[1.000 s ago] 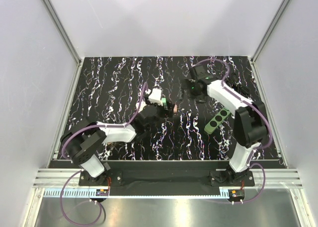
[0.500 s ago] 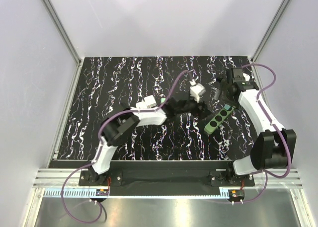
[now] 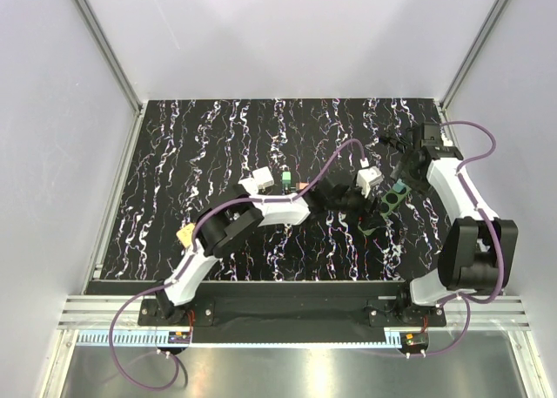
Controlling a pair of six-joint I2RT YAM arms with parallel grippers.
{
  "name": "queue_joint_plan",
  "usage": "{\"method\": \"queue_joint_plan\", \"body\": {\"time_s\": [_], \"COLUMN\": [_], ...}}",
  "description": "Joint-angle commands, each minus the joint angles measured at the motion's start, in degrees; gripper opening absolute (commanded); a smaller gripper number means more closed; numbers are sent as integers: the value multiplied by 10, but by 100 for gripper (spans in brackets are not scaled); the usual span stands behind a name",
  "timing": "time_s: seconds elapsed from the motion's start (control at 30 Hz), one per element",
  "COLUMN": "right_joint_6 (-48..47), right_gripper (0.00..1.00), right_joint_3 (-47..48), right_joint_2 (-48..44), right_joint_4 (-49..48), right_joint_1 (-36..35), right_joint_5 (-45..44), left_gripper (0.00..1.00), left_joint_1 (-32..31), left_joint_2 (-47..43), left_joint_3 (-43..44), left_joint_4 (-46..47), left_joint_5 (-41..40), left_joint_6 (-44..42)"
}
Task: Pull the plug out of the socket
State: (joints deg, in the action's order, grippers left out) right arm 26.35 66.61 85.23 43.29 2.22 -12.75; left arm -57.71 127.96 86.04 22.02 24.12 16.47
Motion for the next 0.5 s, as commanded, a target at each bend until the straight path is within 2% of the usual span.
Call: {"method": "queue_joint_plan", "body": {"time_s": [0.0, 0.13, 0.47], "right_joint_6": [5, 7, -7], "right_gripper": [71, 70, 71], "right_joint_3": [19, 27, 40], "right_joint_2": [25, 46, 66], "right_joint_4": [-31, -45, -59], "right_joint_1": [5, 7, 7], "right_joint_5": [13, 21, 48], "left_gripper": [84, 81, 57], "left_joint_1": [4, 4, 4], "left_joint_2": [15, 43, 84], "left_joint_3": [41, 78, 133], "left_joint_4": [10, 9, 13], "left_joint_5": [14, 33, 62], "left_joint_6": [2, 15, 48]}}
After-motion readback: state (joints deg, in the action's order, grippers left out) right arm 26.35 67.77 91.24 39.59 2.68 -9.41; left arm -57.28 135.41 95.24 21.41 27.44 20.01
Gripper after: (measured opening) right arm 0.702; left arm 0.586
